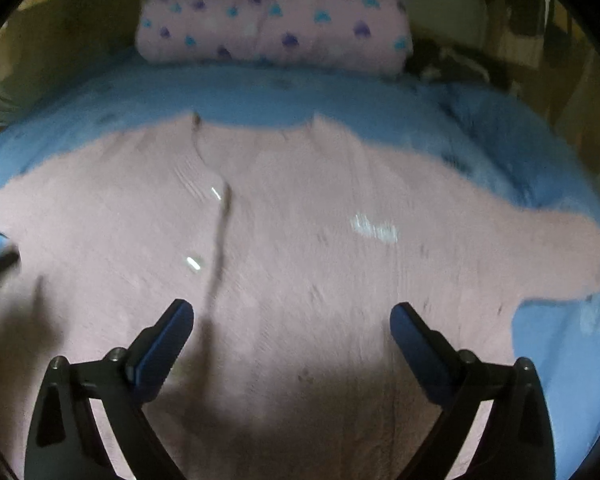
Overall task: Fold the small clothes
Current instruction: 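Grasp the cuff of the pink cardigan sleeve with the left gripper, then lift the sleeve and fold it across the cardigan body, open left gripper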
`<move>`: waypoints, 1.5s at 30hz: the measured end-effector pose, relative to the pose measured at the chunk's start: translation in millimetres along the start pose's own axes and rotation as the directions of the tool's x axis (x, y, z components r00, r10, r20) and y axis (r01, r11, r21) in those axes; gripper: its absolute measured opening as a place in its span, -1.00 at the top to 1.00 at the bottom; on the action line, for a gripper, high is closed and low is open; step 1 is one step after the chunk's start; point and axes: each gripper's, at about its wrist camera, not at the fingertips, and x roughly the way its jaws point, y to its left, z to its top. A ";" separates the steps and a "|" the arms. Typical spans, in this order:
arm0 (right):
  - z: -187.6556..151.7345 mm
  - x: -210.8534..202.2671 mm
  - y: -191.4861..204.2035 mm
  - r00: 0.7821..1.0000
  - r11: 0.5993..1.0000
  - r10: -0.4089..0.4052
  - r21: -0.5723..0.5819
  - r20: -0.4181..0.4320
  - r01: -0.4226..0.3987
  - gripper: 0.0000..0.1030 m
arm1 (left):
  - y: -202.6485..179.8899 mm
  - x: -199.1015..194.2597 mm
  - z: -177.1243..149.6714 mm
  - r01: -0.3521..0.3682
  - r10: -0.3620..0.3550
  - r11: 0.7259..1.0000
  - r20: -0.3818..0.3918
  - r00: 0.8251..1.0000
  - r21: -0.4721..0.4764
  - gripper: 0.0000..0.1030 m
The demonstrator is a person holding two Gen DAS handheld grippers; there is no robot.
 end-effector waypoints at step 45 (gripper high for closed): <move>-9.8 34.9 79.9 0.985 0.974 0.158 -0.152 -0.076 -0.168 -0.95 | 81.9 24.2 87.5 0.078 -0.083 0.996 0.189 0.978 0.035 1.00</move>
